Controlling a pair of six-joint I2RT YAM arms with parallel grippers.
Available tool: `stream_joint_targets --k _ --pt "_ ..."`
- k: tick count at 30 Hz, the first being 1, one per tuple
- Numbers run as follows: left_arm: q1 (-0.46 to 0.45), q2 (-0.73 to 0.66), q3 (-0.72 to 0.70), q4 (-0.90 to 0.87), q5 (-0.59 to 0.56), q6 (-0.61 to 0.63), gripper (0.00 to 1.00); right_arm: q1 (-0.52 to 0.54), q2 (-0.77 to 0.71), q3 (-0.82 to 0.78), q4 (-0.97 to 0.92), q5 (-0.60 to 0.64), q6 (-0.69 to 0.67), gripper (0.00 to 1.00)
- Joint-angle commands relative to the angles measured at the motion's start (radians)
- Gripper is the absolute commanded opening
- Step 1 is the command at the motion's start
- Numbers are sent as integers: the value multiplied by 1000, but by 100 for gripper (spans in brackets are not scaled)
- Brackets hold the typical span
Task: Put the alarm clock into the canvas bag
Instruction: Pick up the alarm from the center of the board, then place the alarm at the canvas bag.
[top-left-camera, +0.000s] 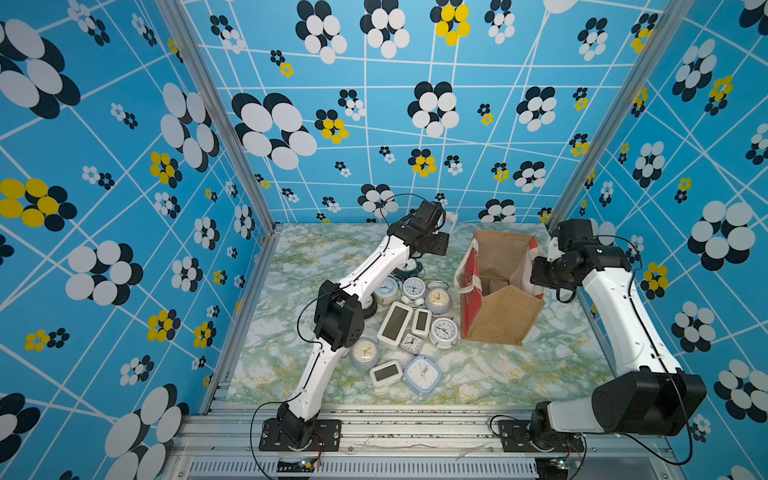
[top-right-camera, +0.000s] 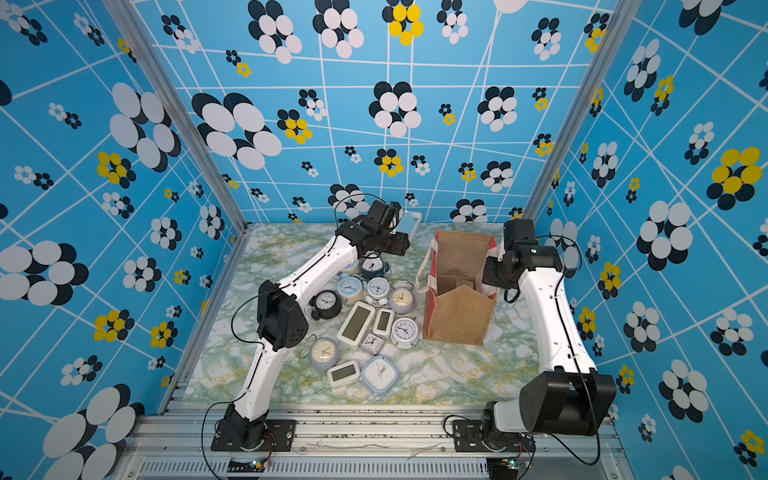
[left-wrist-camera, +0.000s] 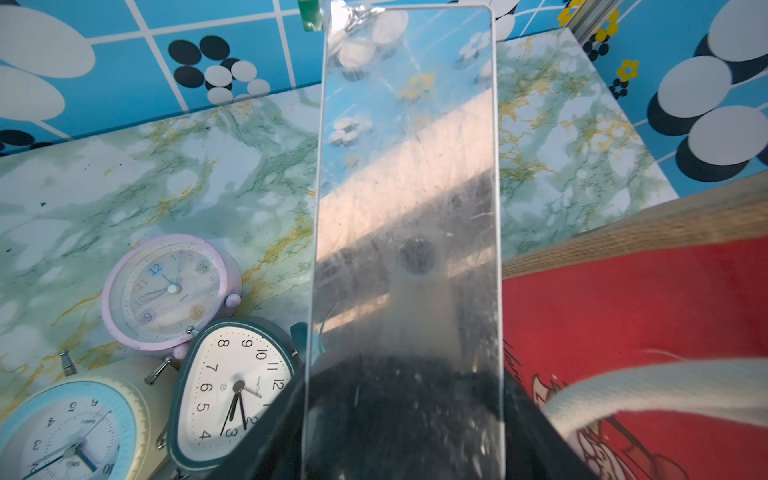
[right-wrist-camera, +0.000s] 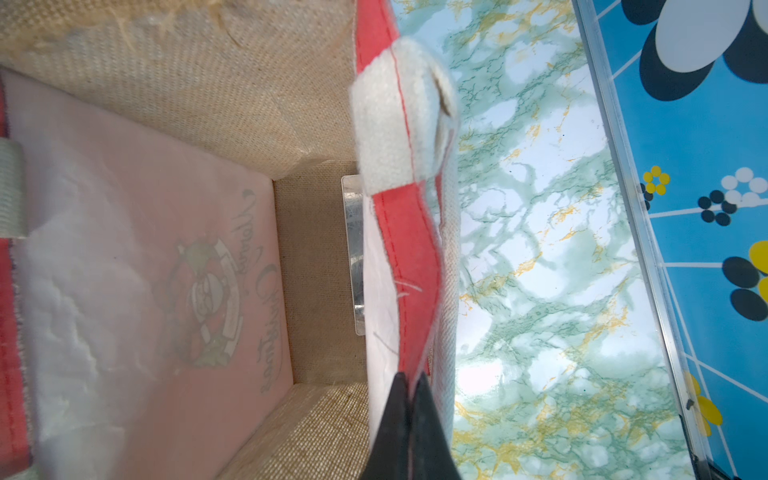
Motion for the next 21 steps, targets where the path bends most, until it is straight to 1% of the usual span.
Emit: stream_joint_targets --k 1,4,10,14,16,19,21 --pt "-22 -84 -25 6 56 45 15 -5 -21 -12 20 -8 -3 1" --pt "-45 -127 -27 -6 74 46 15 -5 -22 -10 21 -11 -1 1" --pt "-129 -188 -63 34 42 10 14 -5 -30 -7 32 -24 14 1" --pt "-190 -190 -65 72 31 -57 5 -4 -38 -16 48 -43 30 1" --pt "-214 -185 -73 108 48 -83 5 -4 -42 -22 52 -52 39 1" --pt "-255 -161 -75 141 -19 -183 4 -4 -54 -29 61 -64 56 0" --pt "-280 -136 -68 163 -16 -231 4 -4 -66 -39 70 -76 75 0"
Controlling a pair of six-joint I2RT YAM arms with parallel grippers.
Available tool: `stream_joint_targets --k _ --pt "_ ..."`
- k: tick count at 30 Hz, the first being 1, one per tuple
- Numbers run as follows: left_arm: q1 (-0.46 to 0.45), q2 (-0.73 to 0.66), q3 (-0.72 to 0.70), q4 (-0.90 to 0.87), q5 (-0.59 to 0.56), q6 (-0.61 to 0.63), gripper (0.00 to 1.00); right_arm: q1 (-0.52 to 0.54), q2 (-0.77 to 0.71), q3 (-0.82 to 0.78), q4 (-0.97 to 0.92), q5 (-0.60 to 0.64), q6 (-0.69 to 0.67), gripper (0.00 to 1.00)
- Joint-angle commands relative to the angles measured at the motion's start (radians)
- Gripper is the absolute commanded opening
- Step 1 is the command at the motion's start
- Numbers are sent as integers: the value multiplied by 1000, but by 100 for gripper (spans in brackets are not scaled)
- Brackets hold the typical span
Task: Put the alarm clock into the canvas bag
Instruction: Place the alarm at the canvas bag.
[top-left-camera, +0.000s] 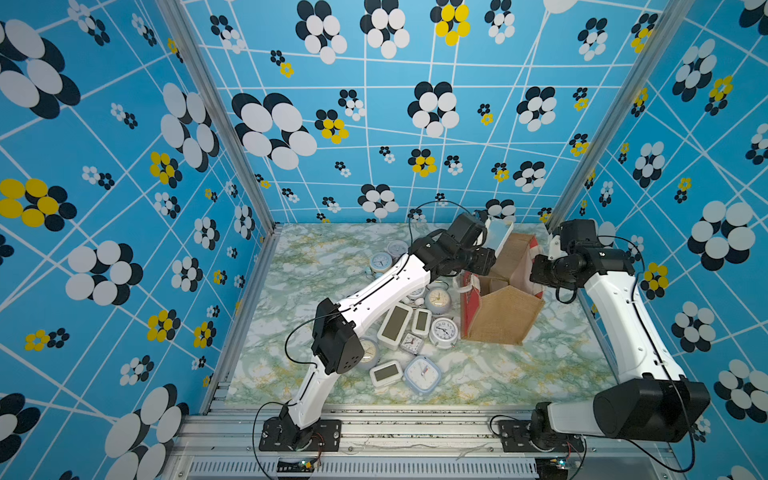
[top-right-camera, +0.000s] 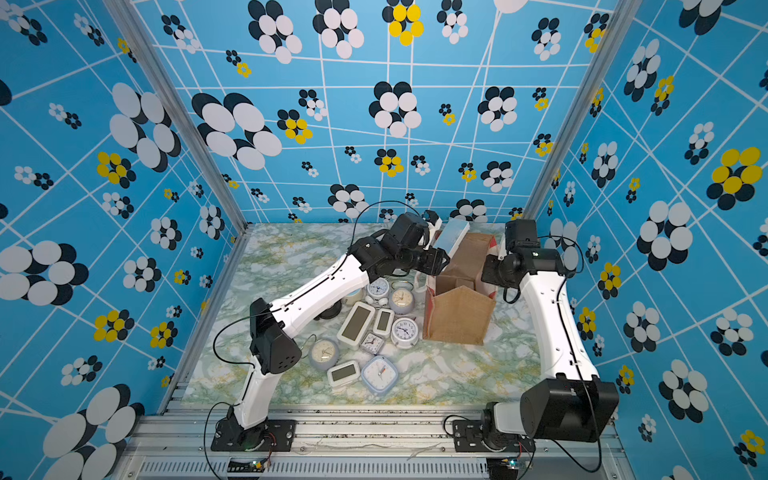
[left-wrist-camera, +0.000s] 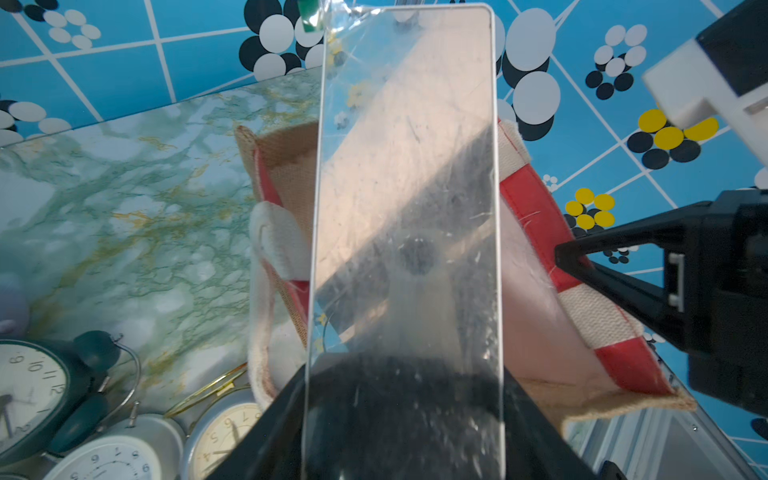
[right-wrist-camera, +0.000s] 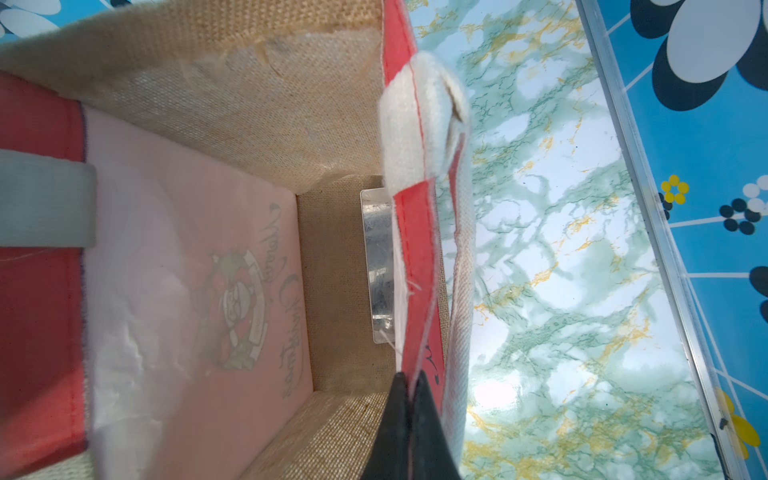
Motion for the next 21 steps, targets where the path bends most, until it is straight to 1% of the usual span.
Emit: stream_joint_targets --k 1,2,5,7,12,14,21 --pt "-29 27 13 79 -56 -119 3 -4 -38 -24 36 -44 47 0" --pt "-45 48 38 58 -92 -140 1 -4 -48 -33 47 -52 59 0" --pt "-84 125 139 -15 -186 -176 0 -4 -72 -57 66 -71 71 0" --pt "-101 168 194 -43 -215 -188 0 -3 -79 -64 67 -78 72 0" --pt "-132 216 213 -64 -341 -256 0 -3 -100 -85 75 -98 75 0" --pt "-135 231 213 -67 -353 -269 0 -4 -107 -93 78 -109 79 0" --pt "-134 297 213 -117 -325 -337 0 -3 -122 -116 91 -128 84 0"
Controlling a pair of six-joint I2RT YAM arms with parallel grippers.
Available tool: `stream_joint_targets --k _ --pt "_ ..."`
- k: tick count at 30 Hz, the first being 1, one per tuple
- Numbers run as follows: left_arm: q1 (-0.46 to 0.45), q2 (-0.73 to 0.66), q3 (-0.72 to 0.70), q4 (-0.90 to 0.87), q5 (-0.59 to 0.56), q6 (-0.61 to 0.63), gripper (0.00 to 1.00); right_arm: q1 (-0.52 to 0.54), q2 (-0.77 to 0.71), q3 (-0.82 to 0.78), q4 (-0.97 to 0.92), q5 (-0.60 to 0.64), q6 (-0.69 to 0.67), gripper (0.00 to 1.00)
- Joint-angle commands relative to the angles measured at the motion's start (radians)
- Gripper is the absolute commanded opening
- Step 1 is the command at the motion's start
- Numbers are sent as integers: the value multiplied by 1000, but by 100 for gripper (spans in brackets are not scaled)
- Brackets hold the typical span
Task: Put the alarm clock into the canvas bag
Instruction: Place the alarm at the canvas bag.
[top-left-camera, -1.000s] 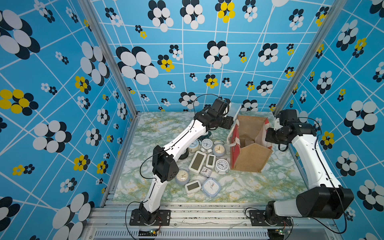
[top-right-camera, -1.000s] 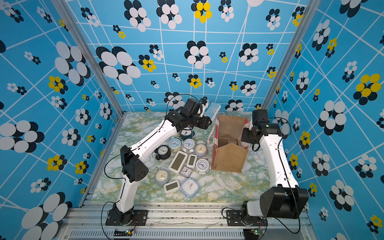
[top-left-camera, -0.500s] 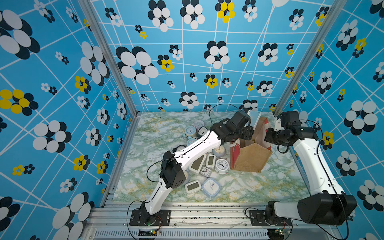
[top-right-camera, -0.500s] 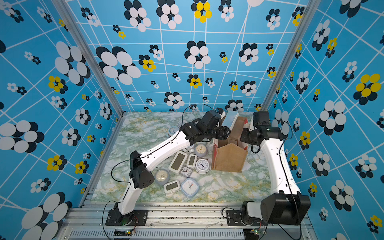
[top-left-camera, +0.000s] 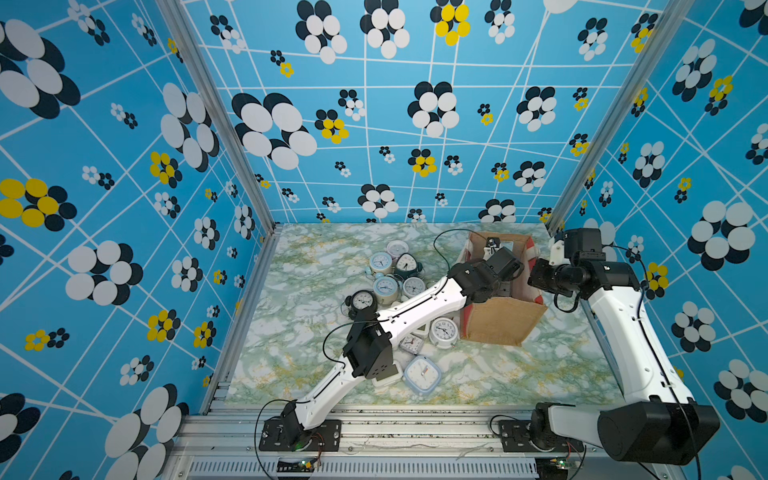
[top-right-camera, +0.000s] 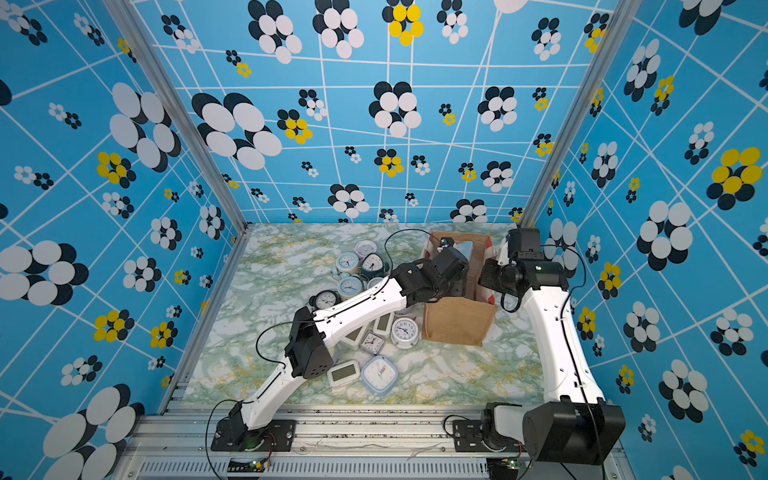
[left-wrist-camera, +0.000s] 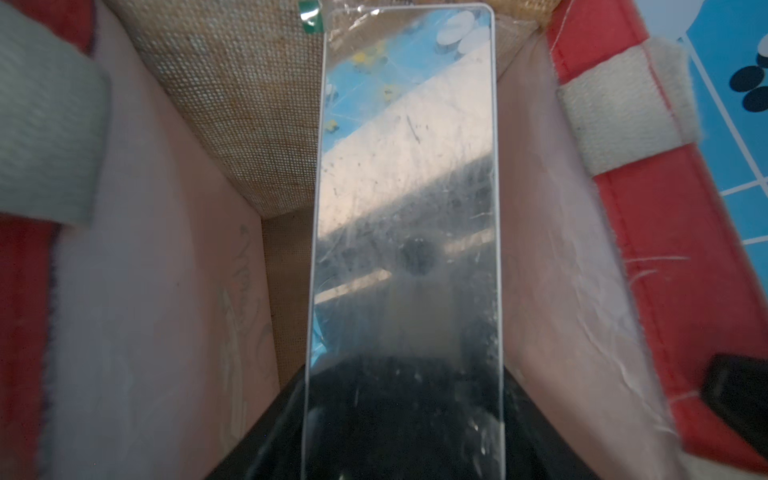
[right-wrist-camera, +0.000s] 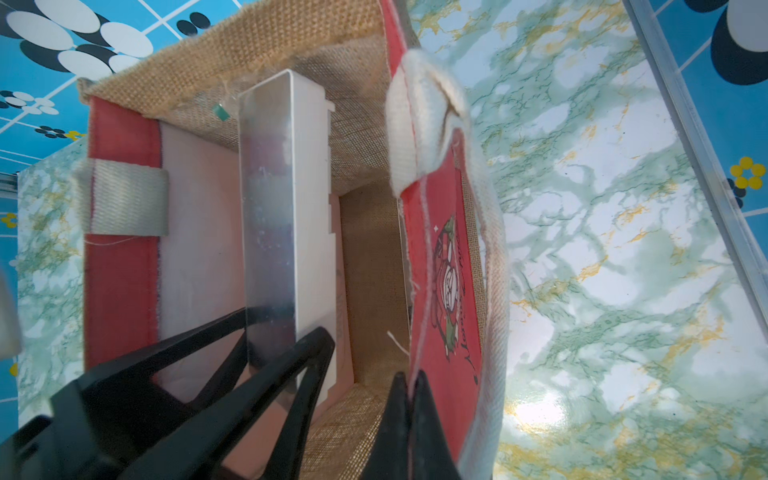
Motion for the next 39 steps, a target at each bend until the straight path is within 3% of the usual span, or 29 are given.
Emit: stream_joint_targets --k 1,14,19,24,27,32,39 --pt "5 53 26 -45 -21 -56 0 -3 -21 -22 28 -35 18 0" --pt "25 196 26 -76 37 -120 3 -3 -15 -47 43 -40 19 0" --pt "34 205 26 -62 89 -112 27 -4 -5 -61 52 -36 18 0" --pt "34 171 26 -51 105 -80 63 -4 1 -69 55 -29 20 0" --pt "35 143 25 -50 110 -69 75 -3 1 -71 53 -20 18 0" --pt "35 93 23 -50 122 -52 88 -4 3 -70 49 -11 17 0" --pt "34 8 23 -53 129 1 87 -3 4 -63 39 7 12 0"
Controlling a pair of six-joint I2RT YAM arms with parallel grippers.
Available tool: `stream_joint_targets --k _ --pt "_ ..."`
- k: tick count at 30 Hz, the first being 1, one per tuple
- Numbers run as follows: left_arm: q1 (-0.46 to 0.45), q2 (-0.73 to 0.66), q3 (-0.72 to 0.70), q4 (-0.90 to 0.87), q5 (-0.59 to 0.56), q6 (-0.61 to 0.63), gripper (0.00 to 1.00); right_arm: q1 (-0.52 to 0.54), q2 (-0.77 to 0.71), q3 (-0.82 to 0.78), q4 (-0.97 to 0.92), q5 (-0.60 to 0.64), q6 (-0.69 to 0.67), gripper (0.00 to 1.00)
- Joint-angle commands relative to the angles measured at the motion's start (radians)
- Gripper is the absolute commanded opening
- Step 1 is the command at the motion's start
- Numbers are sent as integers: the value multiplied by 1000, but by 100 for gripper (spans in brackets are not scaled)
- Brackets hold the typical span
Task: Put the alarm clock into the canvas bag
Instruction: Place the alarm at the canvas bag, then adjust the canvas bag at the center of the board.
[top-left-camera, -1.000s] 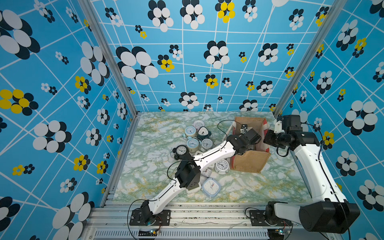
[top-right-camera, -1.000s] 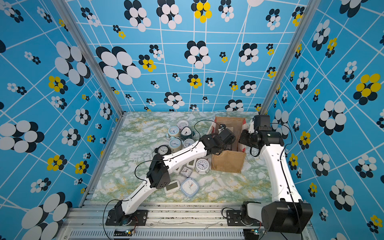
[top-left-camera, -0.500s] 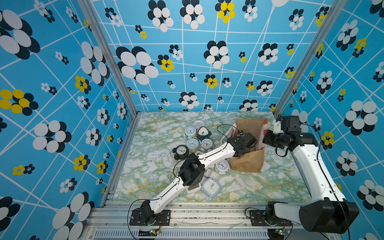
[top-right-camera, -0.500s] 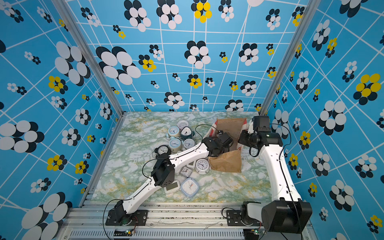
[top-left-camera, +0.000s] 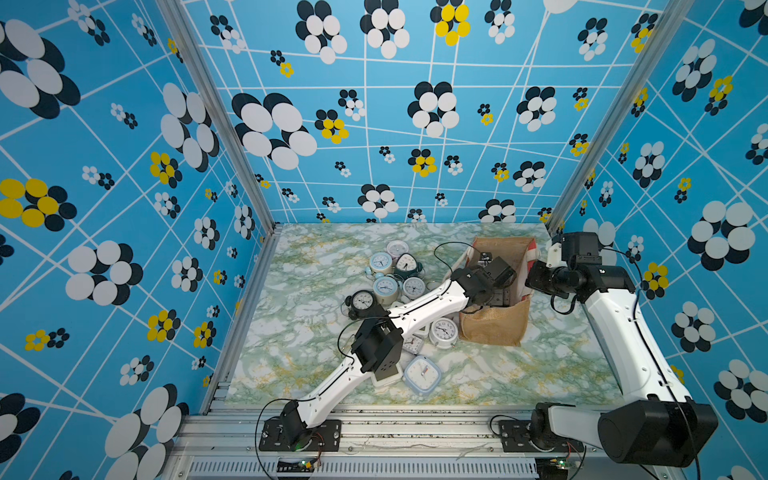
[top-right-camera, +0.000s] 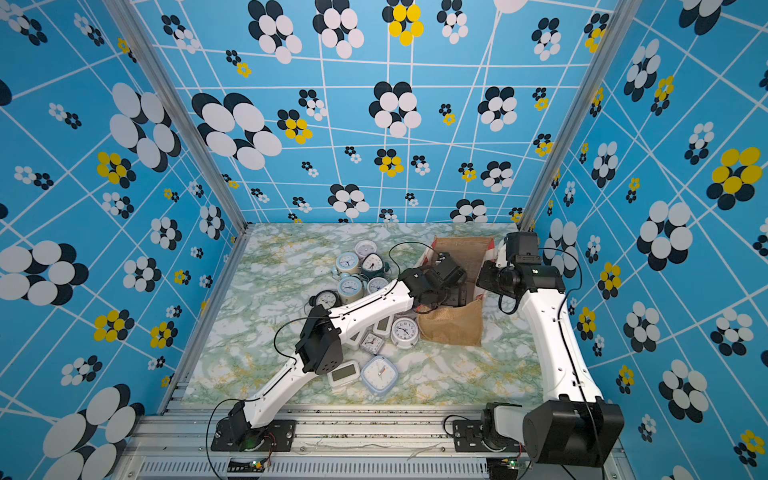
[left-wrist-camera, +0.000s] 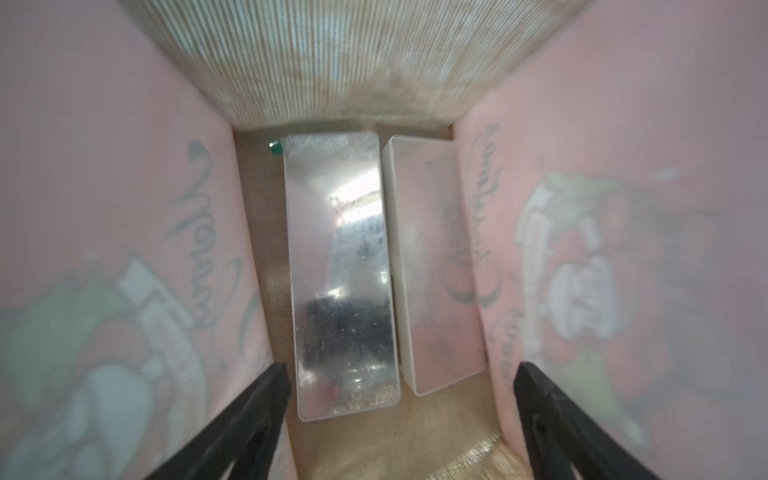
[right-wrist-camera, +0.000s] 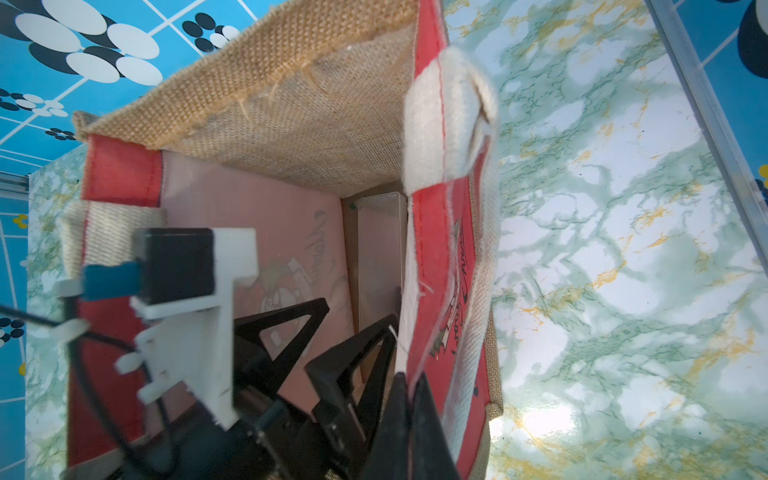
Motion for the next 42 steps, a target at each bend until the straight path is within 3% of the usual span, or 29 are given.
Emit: stream_joint_targets --k 1,8,15,28,33,37,42 --pt "6 -95 12 -8 9 57 87 -4 11 -4 -26 22 5 0" --pt "14 -200 9 -16 14 149 84 -4 15 10 -57 72 -5 0" --pt "43 -286 0 -85 -6 239 80 -4 24 21 -88 215 -32 0" --pt "123 -452 -261 -82 -15 255 78 -6 75 56 -103 269 -52 0" --pt "149 -490 -358 -88 -27 223 72 -6 84 61 -106 273 -54 0" --pt "171 -538 -468 -16 54 204 67 -6 86 57 -105 268 -54 0" --pt "189 -559 -559 182 340 159 67 -6 83 53 -98 235 -50 0"
